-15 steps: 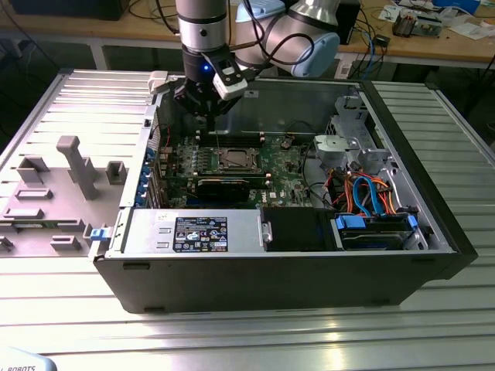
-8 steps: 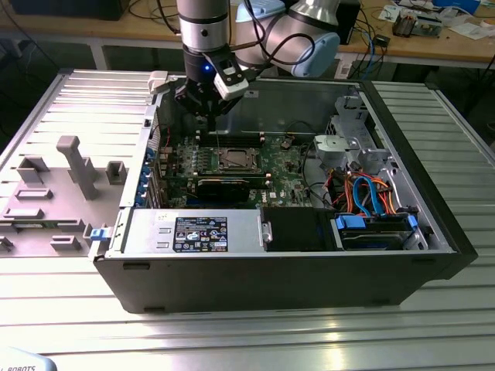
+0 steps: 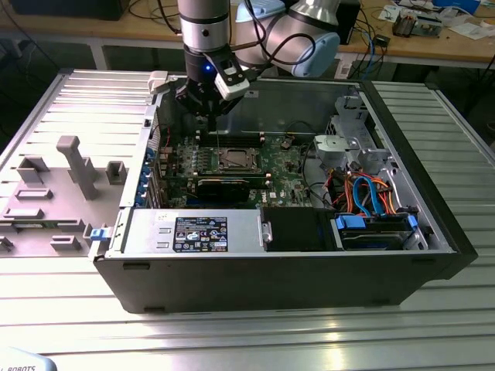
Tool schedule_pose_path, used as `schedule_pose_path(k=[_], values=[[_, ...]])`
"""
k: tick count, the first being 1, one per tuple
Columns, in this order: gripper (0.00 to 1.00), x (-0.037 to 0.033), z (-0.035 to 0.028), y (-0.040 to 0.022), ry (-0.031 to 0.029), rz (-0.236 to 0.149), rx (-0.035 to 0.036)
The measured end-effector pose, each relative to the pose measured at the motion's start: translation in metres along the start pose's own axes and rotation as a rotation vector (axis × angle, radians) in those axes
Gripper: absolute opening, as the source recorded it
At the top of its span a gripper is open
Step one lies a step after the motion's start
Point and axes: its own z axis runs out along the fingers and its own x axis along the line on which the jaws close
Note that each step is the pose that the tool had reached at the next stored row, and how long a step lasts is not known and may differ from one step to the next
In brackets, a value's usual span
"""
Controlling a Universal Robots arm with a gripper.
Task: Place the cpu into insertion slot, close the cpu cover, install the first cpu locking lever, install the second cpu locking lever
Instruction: 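Install the first cpu locking lever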
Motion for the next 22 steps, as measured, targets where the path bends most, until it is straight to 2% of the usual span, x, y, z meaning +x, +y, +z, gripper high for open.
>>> schedule_pose_path(k=[13,22], values=[[0.11,-0.0047,0.0002,-0.0003,0.0000,0.000,0.0001],[0.11,-0.0104,0.0005,-0.0007,0.0000,0.000,0.0001]])
